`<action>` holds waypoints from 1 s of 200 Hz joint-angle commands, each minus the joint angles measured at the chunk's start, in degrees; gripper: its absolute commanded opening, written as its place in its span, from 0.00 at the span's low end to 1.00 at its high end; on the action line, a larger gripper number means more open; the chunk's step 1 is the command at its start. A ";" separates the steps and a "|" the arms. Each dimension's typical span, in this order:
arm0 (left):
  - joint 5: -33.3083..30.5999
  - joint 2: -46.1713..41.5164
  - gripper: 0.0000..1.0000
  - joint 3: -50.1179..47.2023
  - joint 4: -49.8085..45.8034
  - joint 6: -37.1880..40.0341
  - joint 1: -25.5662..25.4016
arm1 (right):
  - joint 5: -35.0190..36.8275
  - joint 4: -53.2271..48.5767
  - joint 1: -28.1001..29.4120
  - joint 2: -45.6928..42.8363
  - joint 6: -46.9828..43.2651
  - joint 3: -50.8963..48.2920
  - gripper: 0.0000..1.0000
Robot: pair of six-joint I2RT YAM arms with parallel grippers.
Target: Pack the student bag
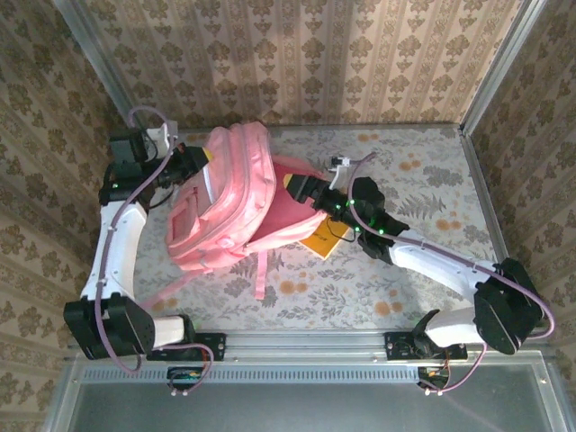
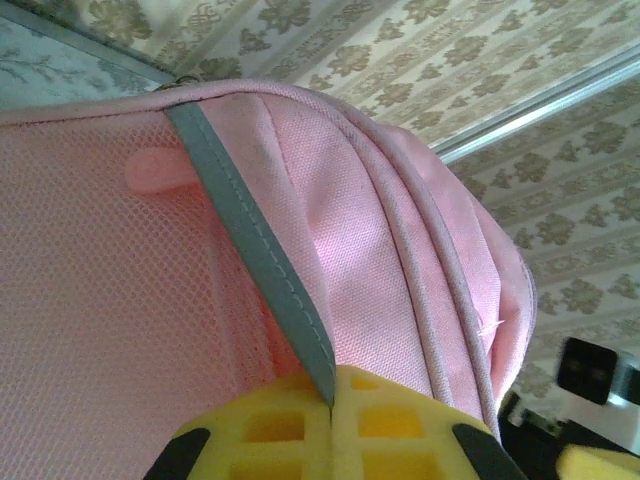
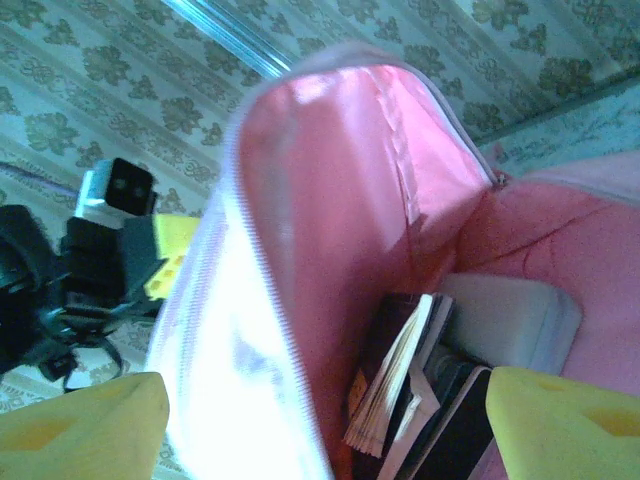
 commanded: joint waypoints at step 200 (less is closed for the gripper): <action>-37.31 29.25 0.54 24.52 -17.48 20.44 -33.07 | 6.07 -34.12 -13.17 -11.89 -9.79 -12.49 0.80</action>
